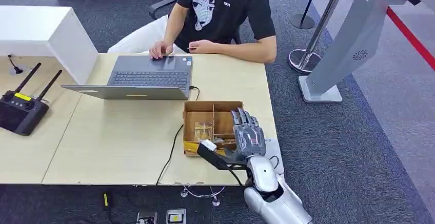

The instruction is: Pass the card to the sensor for recognition and then transmit it.

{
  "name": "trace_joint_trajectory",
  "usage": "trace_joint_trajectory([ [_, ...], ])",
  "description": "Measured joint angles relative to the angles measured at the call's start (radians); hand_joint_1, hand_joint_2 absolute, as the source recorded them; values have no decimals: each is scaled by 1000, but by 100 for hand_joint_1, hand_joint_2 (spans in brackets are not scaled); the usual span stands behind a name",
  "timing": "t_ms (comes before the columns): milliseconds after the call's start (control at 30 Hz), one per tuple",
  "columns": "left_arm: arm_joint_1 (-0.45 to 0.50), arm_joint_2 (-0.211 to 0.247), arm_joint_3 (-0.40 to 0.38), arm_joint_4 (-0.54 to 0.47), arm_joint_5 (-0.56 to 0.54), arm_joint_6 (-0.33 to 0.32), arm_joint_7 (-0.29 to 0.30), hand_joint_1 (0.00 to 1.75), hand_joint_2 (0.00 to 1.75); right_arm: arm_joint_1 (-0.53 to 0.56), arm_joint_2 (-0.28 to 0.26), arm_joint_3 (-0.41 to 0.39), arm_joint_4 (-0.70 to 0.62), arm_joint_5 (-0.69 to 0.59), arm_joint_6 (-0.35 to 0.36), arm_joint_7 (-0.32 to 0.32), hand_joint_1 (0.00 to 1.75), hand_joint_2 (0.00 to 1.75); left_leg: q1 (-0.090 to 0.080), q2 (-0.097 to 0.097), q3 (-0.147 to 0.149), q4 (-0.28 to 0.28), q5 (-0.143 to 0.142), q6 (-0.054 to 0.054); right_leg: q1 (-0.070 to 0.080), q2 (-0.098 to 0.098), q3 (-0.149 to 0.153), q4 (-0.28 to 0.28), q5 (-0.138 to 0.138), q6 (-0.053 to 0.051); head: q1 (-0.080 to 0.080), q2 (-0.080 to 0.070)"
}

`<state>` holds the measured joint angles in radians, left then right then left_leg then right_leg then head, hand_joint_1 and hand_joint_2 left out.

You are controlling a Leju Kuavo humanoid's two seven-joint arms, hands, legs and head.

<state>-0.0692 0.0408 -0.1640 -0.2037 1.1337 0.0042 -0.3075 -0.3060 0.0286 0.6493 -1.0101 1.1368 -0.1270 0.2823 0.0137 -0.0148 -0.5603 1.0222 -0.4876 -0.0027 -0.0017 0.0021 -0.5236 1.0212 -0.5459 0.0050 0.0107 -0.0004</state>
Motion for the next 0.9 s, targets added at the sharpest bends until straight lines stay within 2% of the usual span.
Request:
trace_joint_trajectory([
  [233,0,-1,6,0,-1,1,0,0,175,0,-8,3,0,1,-6,-1,0,175,0,0,0,0,0,0,0,0,0,0,0,0,0,0],
  [267,0,-1,6,0,-1,2,0,0,175,0,-8,3,0,1,-6,-1,54,175,0,0,0,0,0,0,0,0,0,0,0,0,0,0],
  [300,0,-1,6,0,-1,2,0,0,175,0,-9,3,0,2,-6,-2,168,175,0,0,0,0,0,0,0,0,0,0,0,0,0,0],
  [333,0,-2,8,0,-1,2,0,0,175,0,-10,4,0,2,-6,-2,164,175,0,0,0,0,0,0,0,0,0,0,0,0,0,0],
  [367,0,-2,10,0,-1,2,0,0,175,0,-10,4,0,2,-6,-2,168,175,0,0,0,0,0,0,0,0,0,0,0,0,0,0],
  [433,0,-2,16,0,-1,5,0,0,175,0,-10,5,0,1,-5,-3,161,175,0,0,0,0,0,0,0,0,0,0,0,0,0,0],
  [600,0,-2,16,0,-3,5,0,0,175,2,-10,6,0,-6,0,-4,166,175,0,0,0,0,0,0,0,0,0,0,0,0,0,0],
  [667,0,-2,17,0,-7,5,0,0,175,2,-11,7,0,-8,2,-5,175,175,0,0,0,0,0,0,0,0,0,0,0,0,0,0],
  [900,0,-2,20,0,-11,5,0,0,175,3,-17,7,-6,-7,8,0,175,175,0,0,0,0,0,0,0,0,0,0,0,0,0,0],
])
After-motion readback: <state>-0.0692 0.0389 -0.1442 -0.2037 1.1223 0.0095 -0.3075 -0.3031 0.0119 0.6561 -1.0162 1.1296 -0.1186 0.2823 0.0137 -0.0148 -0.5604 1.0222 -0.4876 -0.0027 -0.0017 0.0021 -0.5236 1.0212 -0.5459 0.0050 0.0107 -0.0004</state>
